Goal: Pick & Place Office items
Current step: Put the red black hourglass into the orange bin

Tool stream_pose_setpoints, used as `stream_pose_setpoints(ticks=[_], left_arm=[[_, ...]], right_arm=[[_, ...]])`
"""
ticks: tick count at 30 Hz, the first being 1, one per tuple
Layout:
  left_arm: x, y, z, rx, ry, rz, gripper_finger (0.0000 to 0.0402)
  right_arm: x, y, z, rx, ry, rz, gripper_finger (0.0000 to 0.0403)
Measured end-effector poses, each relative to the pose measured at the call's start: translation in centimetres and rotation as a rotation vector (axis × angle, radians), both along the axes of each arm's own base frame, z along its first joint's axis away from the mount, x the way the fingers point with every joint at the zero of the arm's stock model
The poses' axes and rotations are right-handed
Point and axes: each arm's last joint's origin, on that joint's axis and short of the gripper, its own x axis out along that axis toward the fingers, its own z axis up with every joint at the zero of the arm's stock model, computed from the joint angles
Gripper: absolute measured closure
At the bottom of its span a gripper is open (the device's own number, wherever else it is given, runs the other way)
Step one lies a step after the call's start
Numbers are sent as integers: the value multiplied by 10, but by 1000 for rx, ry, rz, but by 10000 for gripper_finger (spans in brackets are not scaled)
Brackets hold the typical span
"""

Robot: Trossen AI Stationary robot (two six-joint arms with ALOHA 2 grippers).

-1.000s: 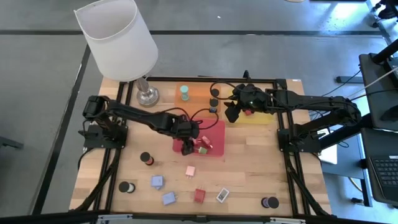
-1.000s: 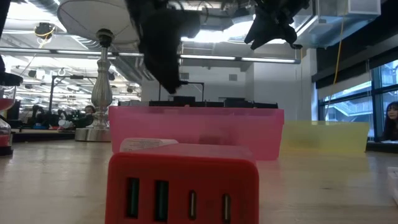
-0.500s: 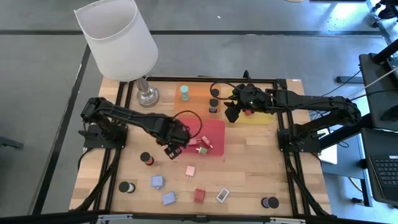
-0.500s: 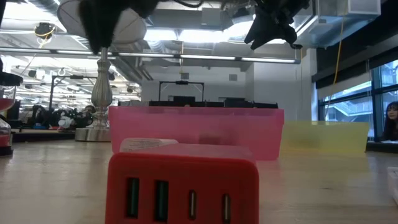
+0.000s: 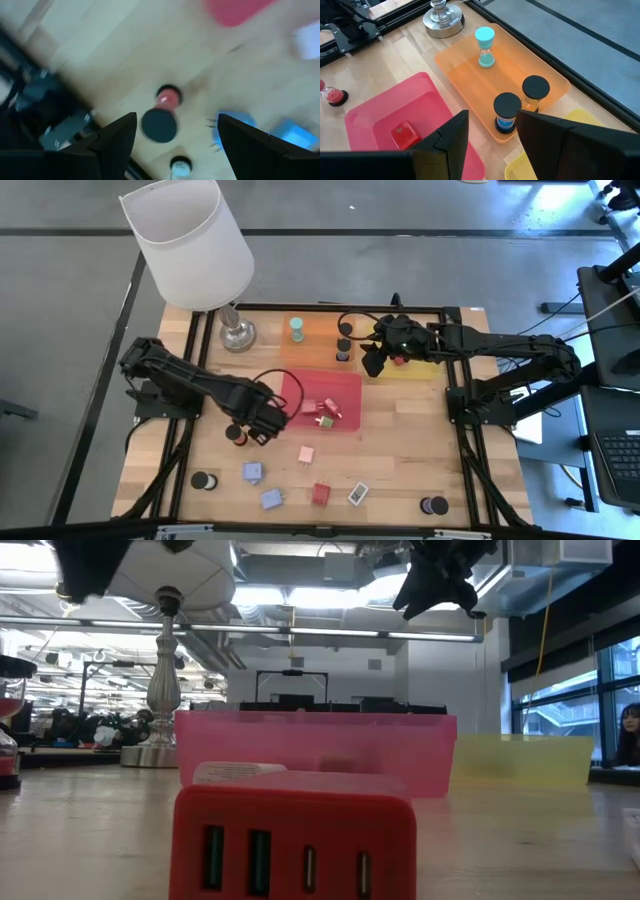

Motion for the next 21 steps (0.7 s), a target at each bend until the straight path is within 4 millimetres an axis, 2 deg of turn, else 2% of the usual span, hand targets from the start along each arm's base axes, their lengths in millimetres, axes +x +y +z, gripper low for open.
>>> stream_pose_setpoints(ticks=[4,11,15,21], left_arm=[[-23,4,-15,19,-7,111,125],[-51,3,-52,-74,-181,219,124],[-62,1,-73,-80,-208,265,124],[-70,-2,-88,-69,-193,311,124]], right_arm=[[0,0,0,0,0,0,236],[0,0,0,0,0,0,236],[0,0,0,0,0,0,236],[0,0,0,0,0,0,236]])
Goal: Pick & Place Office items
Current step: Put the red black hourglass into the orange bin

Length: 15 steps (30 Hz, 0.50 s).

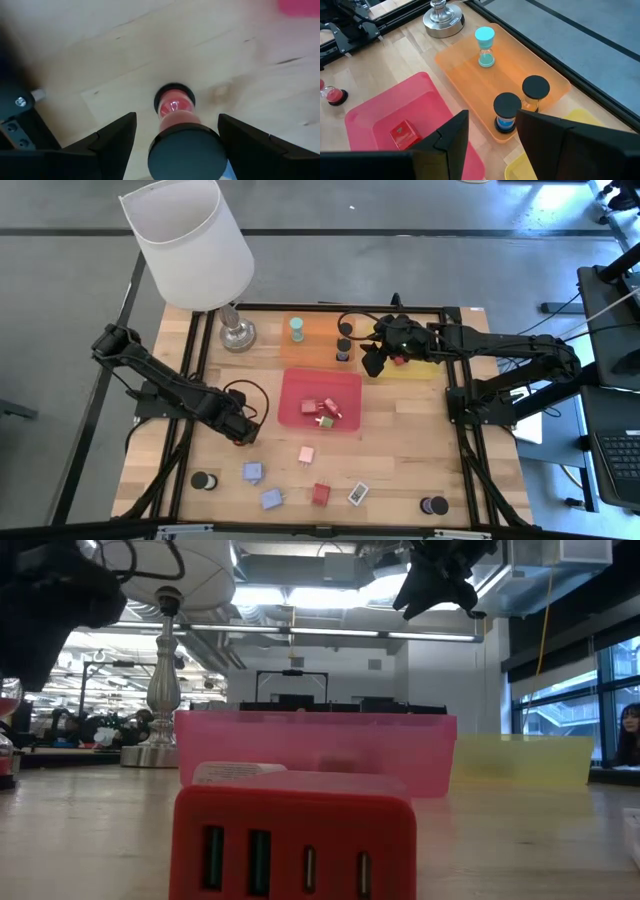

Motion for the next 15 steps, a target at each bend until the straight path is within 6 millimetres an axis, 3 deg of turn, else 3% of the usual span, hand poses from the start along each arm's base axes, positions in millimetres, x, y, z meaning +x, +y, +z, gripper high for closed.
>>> stream_pose_setpoints(ticks=[6,13,15], left_arm=[[-2,-2,-3,-19,8,-2,130],[-3,-4,-3,-71,37,-5,195],[-3,-4,-3,-83,43,-6,195]], right_arm=[[0,0,0,0,0,0,236],[0,0,0,-2,0,-2,236],[0,0,0,-2,0,-2,236]])
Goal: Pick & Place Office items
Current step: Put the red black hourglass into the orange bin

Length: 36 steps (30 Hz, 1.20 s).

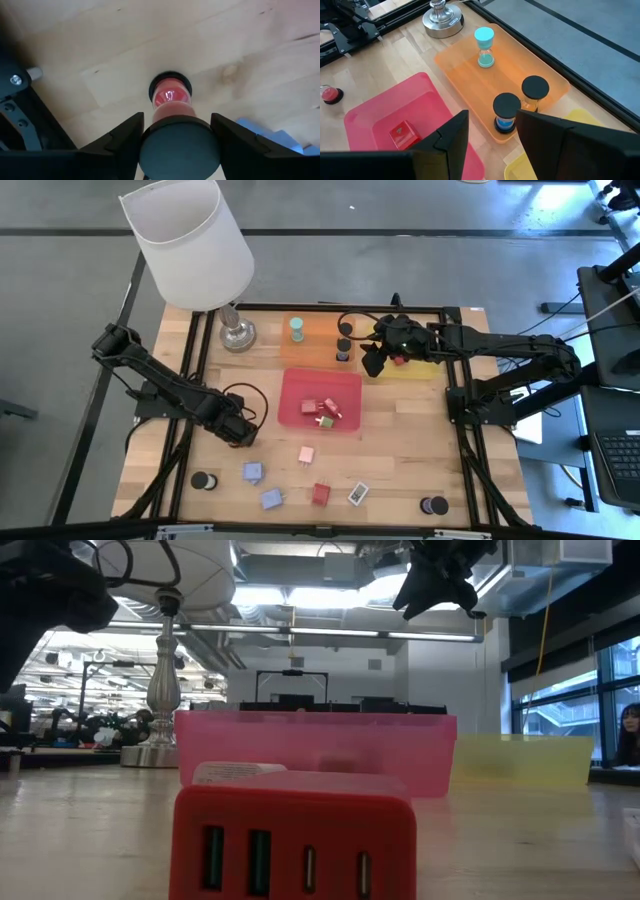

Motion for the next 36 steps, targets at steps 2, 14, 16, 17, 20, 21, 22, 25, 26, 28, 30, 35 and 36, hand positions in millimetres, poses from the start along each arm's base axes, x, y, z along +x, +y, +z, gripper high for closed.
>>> stream_pose_setpoints(ticks=[2,14,16,17,20,21,22,25,26,28,30,35,36], left_arm=[[0,0,0,-5,2,-1,195],[22,18,31,115,-137,-18,195],[29,29,42,178,-171,-19,195],[32,35,48,208,-184,-17,195],[41,57,65,300,-231,-18,195],[44,64,71,329,-246,-20,195],[47,72,77,357,-258,-22,195],[55,98,92,438,-303,-11,195],[57,106,97,473,-318,-10,195],[61,123,102,551,-348,-9,195],[66,139,104,607,-367,-6,195],[85,175,96,636,-397,-15,193],[90,181,92,634,-398,-23,193]], right_arm=[[0,0,0,0,0,0,236],[0,0,0,0,0,0,236],[0,0,0,0,0,0,236],[0,0,0,0,0,0,236],[0,0,0,0,0,0,236],[0,0,0,0,0,0,236],[0,0,0,1,0,0,236],[0,0,0,1,0,0,236],[0,0,0,0,0,0,236],[0,0,0,1,0,0,236],[0,0,0,1,0,1,236],[0,0,0,1,0,0,236],[0,0,0,1,0,0,236]])
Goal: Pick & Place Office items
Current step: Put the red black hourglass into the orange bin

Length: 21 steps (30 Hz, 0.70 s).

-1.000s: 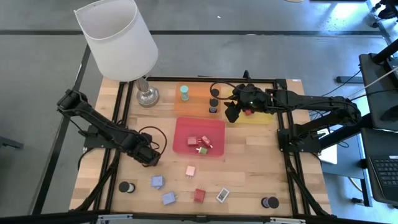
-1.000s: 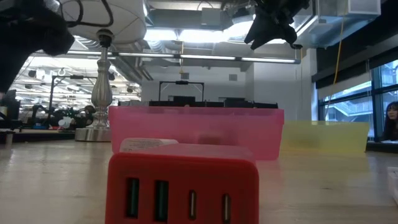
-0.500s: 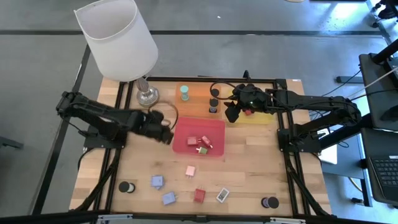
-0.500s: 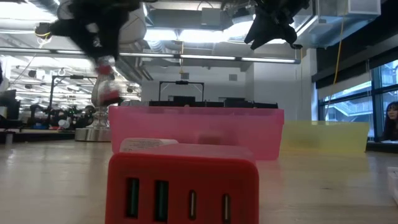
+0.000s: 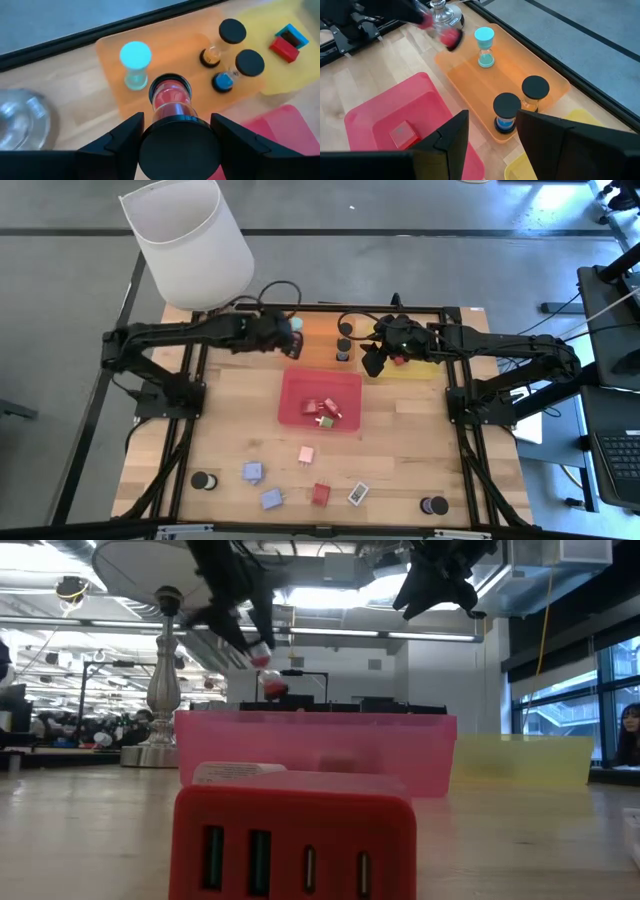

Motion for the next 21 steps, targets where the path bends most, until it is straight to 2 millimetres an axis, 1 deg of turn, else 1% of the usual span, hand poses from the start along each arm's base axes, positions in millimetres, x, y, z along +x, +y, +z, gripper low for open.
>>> stream_pose_setpoints(ticks=[3,6,11,17,21], left_arm=[[14,18,-14,-15,8,-22,192],[22,34,-32,-65,38,-22,192],[27,56,-57,-151,94,-30,191],[28,71,-76,-267,120,-46,190],[27,74,-83,-275,158,-64,190]], right_arm=[[0,0,0,0,0,0,236],[0,0,0,1,-1,1,236],[0,0,0,1,0,2,236],[0,0,0,1,0,2,236],[0,0,0,1,0,1,236]])
